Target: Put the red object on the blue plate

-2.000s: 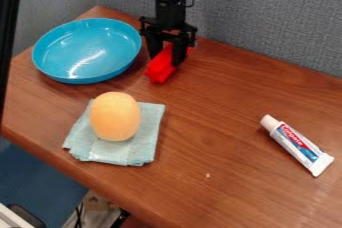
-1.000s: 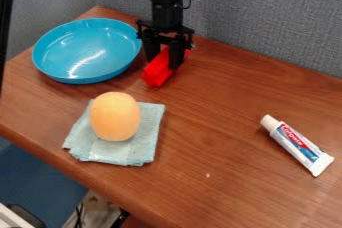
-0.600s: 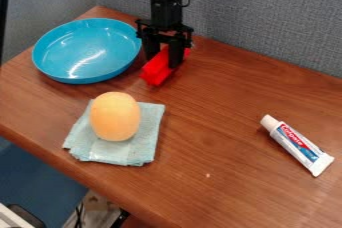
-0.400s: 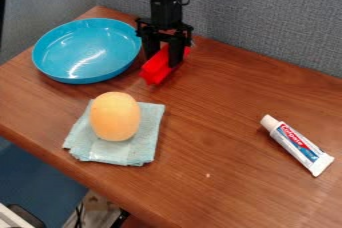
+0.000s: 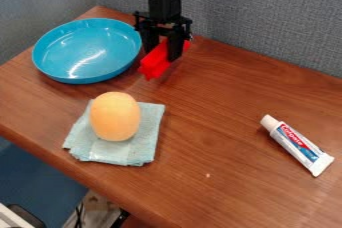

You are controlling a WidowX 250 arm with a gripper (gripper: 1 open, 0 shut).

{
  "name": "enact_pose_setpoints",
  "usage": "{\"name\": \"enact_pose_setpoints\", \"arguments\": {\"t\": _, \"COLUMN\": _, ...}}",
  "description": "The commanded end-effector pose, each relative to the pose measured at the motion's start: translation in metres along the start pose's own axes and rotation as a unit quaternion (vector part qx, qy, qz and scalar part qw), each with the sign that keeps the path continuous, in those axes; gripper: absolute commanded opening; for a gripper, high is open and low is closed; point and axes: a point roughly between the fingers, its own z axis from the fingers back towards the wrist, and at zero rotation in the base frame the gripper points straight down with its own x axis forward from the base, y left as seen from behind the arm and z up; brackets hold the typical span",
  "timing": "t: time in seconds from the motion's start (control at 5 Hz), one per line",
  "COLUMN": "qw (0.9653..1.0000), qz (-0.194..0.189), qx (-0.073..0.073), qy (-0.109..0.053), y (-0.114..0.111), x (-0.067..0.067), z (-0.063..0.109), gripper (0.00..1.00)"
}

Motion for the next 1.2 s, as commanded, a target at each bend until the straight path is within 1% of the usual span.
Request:
{"name": "enact_pose_setpoints", "arguments": {"t": 0.0, "qw": 0.9983, "qz": 0.005, "qx": 0.009, "qy": -0.057, "y": 0.003, "x": -0.005, "z": 0.048, "gripper": 0.00}}
{"name": "enact_pose_setpoints", "arguments": {"t": 0.2, "qw": 0.9980, "qz": 0.007, "qx": 0.008, "qy": -0.062, "y": 0.004, "x": -0.007, "z": 0.055, "gripper": 0.00}}
{"name": "enact_pose_setpoints", "arguments": {"t": 0.4, "qw": 0.9964, "qz": 0.022, "qx": 0.009, "qy": -0.082, "y": 0.016, "x": -0.015, "z": 0.077, "gripper": 0.00}}
{"name": "enact_pose_setpoints", "arguments": {"t": 0.6, "qw": 0.9949, "qz": 0.040, "qx": 0.015, "qy": -0.092, "y": 0.034, "x": -0.022, "z": 0.087, "gripper": 0.00}}
{"name": "enact_pose_setpoints", "arguments": {"t": 0.8, "qw": 0.9933, "qz": 0.056, "qx": 0.026, "qy": -0.098, "y": 0.055, "x": -0.029, "z": 0.092, "gripper": 0.00}}
{"name": "enact_pose_setpoints", "arguments": {"t": 1.0, "qw": 0.9911, "qz": 0.077, "qx": 0.032, "qy": -0.104, "y": 0.076, "x": -0.038, "z": 0.098, "gripper": 0.00}}
